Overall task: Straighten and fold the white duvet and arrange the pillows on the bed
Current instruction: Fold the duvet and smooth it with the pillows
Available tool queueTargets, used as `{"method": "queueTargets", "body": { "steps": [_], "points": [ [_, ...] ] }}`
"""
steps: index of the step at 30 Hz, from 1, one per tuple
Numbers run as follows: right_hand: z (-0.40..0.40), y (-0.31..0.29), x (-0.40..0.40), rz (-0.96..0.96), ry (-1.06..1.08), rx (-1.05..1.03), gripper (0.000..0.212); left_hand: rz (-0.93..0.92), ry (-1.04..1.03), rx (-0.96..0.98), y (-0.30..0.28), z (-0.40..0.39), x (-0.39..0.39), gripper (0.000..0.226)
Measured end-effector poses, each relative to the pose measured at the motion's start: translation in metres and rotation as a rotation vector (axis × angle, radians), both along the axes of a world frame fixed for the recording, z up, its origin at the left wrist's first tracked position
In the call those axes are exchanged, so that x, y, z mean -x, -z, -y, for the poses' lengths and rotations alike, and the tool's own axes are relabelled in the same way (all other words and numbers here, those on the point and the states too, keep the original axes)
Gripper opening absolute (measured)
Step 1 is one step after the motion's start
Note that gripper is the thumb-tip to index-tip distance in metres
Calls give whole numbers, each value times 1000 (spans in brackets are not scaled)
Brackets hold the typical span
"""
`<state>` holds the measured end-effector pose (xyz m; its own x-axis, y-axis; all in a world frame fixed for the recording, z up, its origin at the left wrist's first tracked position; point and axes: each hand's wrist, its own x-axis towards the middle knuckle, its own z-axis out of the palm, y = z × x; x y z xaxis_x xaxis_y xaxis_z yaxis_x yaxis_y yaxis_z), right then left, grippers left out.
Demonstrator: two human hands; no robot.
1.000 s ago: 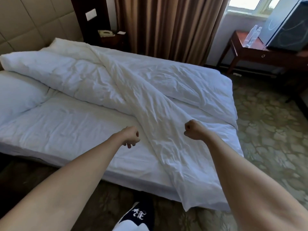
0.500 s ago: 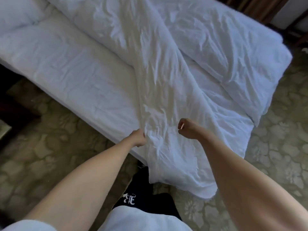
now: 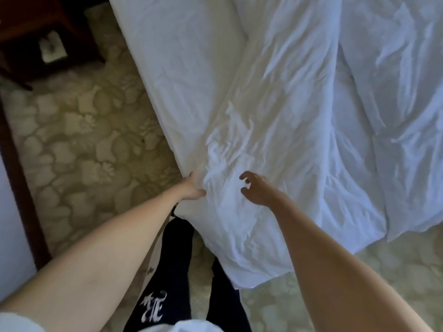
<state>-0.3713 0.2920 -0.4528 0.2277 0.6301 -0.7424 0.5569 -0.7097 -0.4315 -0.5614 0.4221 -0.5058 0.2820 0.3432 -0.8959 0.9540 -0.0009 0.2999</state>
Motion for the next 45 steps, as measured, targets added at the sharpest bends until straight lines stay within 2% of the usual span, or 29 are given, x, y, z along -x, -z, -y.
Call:
{"method": "queueTargets", "body": {
  "steps": [2, 5, 7, 9, 12, 14, 16, 18, 19, 22, 24, 26, 28, 30, 32, 34, 39, 41, 45],
  "points": [
    [14, 21, 1, -14, -57, 16, 47, -25, -95, -26, 24, 20, 5, 125],
    [28, 48, -3, -21, -107, 18, 54, -21, -224, -23, 47, 35, 6, 128],
    [33, 63, -2, -44, -47, -3, 55, 13, -401, -31, 61, 37, 3, 125],
    [33, 72, 3, -91, 101, -36, 59, 16, -487, -30, 64, 33, 1, 113],
    [24, 69, 15, -222, 431, -55, 63, 94, -267, -49, 44, 41, -13, 79],
    [14, 56, 24, -367, 612, -24, 64, 173, -140, -64, 17, 55, -33, 77],
    [8, 44, 33, -412, 694, -37, 71, 203, 79, -133, -15, 75, -52, 69],
    [8, 31, 37, -335, 767, -69, 63, 240, 276, -219, -38, 93, -57, 61],
    [10, 23, 36, -252, 791, -79, 52, 235, 314, -215, -48, 102, -55, 64],
    [23, -11, 24, -95, 866, -99, 19, 204, 217, -221, -69, 126, -46, 68],
    [31, -36, 17, -44, 871, -141, 13, 153, 88, -212, -83, 143, -46, 69],
    [41, -60, 12, 12, 830, -175, 19, 169, -41, -170, -105, 160, -50, 67],
    [52, -88, 12, 18, 755, -135, 30, 236, -130, -185, -128, 176, -54, 53],
    [64, -118, 17, -57, 641, 10, 43, 306, -183, -246, -151, 191, -57, 41],
    [79, -148, 22, -52, 491, 99, 39, 386, -249, -266, -173, 205, -58, 33],
    [94, -172, 24, 33, 413, 56, 35, 473, -307, -264, -193, 220, -56, 22],
    [142, -222, 16, 218, 489, -125, 36, 607, -255, -336, -245, 268, -57, 12],
    [169, -242, 9, 261, 513, -174, 32, 647, -220, -355, -261, 292, -64, 13],
    [215, -279, -10, 279, 557, -211, 38, 777, -129, -405, -298, 338, -88, 11]
  ]
}}
